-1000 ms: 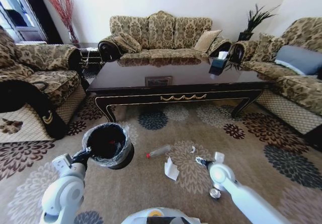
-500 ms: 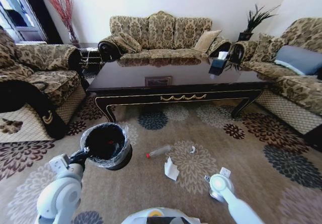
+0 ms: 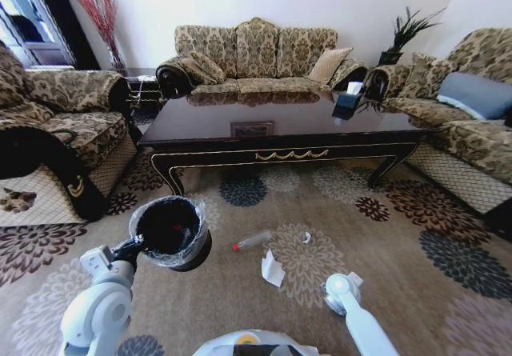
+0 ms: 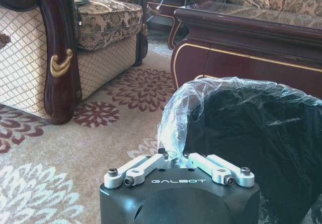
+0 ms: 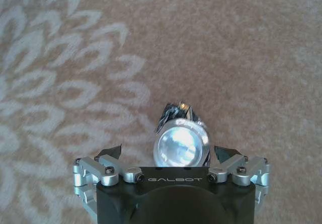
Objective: Move to the front of the table and pick up the trash from the floor, then place it into the trash bin.
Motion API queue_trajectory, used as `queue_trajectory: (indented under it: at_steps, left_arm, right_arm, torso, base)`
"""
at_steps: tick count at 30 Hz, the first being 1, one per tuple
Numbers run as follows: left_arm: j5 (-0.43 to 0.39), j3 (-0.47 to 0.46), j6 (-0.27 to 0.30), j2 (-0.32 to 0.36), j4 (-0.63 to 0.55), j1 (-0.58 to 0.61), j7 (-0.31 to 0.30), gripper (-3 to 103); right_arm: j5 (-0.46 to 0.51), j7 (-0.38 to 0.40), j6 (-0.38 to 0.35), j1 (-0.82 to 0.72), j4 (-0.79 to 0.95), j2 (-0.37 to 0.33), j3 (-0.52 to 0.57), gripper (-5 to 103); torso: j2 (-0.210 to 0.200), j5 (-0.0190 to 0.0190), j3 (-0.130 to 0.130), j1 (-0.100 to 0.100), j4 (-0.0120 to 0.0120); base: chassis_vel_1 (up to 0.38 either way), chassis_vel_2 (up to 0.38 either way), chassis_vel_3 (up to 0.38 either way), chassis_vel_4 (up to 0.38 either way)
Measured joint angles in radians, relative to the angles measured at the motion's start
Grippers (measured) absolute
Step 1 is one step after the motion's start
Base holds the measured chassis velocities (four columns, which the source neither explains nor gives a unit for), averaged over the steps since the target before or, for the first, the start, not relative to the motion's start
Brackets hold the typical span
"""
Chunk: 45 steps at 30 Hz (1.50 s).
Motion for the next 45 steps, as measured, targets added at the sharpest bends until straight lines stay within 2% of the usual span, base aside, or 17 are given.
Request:
queue_trajectory:
  at_steps: [16,17,19,21,26,27,29,35,40,45]
  left_arm:
    - [0.009,0.006,0.003,-0.003,0.003,0.0,-0.001,3]
    - [0.012,0.006,0.003,-0.005,0.003,0.0,-0.001,3]
    - [0.014,0.008,0.003,-0.006,0.002,0.001,-0.001,3]
    - [0.017,0.009,0.003,-0.009,0.002,0.003,-0.001,3]
    - [0.017,0.009,0.003,-0.01,0.001,0.003,-0.001,3]
    - [0.018,0.009,0.003,-0.011,-0.002,0.004,-0.001,3]
    - [0.02,0.008,0.003,-0.012,-0.005,0.007,-0.001,3]
    - [0.023,0.007,0.003,-0.014,-0.009,0.01,-0.001,3]
    - [0.024,0.007,0.003,-0.012,-0.012,0.013,-0.001,3]
    - [0.027,0.009,0.002,-0.01,-0.013,0.016,-0.001,3]
  right_arm:
    - [-0.025,-0.052,0.008,-0.006,-0.059,0.0,0.01,101]
    - [-0.026,-0.061,0.008,-0.007,-0.06,0.0,0.01,96]
    - [-0.028,-0.067,0.009,-0.007,-0.06,0.0,0.01,96]
    - [-0.034,-0.074,0.009,-0.009,-0.059,0.0,0.008,87]
    - [-0.035,-0.075,0.009,-0.009,-0.059,0.0,0.008,87]
    - [-0.044,-0.078,0.009,-0.006,-0.064,-0.001,0.004,65]
    - [-0.055,-0.082,0.009,-0.009,-0.066,-0.002,0.001,58]
    - [-0.068,-0.086,0.01,-0.02,-0.062,-0.005,-0.001,58]
    - [-0.07,-0.083,0.008,-0.04,-0.018,-0.013,-0.001,58]
    - [-0.057,-0.077,-0.023,-0.055,0.18,-0.078,-0.019,58]
  torso:
    - [0.0,0.0,0.0,0.0,0.0]
    - [0.0,0.0,0.0,0.0,0.0]
    - [0.0,0.0,0.0,0.0,0.0]
    - [0.0,0.0,0.0,0.0,0.0]
    - [0.0,-0.0001,0.0,0.0,0.0]
    - [0.0,0.0,0.0,0.0,0.0003]
    - [0.0,-0.0001,0.0,0.0,0.0004]
    - [0.0,-0.0002,0.0,0.0,0.0003]
    - [0.0,0.0004,0.0,0.0,-0.001]
    - [0.0,0.0,0.0,0.0,-0.0001]
  base:
    - [0.0,0.0,0.0,0.0]
    - [0.0,0.0,0.0,0.0]
    - [0.0,0.0,0.0,0.0]
    - [0.0,0.0,0.0,0.0]
    - [0.0,0.0,0.0,0.0]
    - [0.0,0.0,0.0,0.0]
    - [0.0,0.0,0.0,0.0]
    - [0.0,0.0,0.0,0.0]
    - [0.0,0.0,0.0,0.0]
    - [0.0,0.0,0.0,0.0]
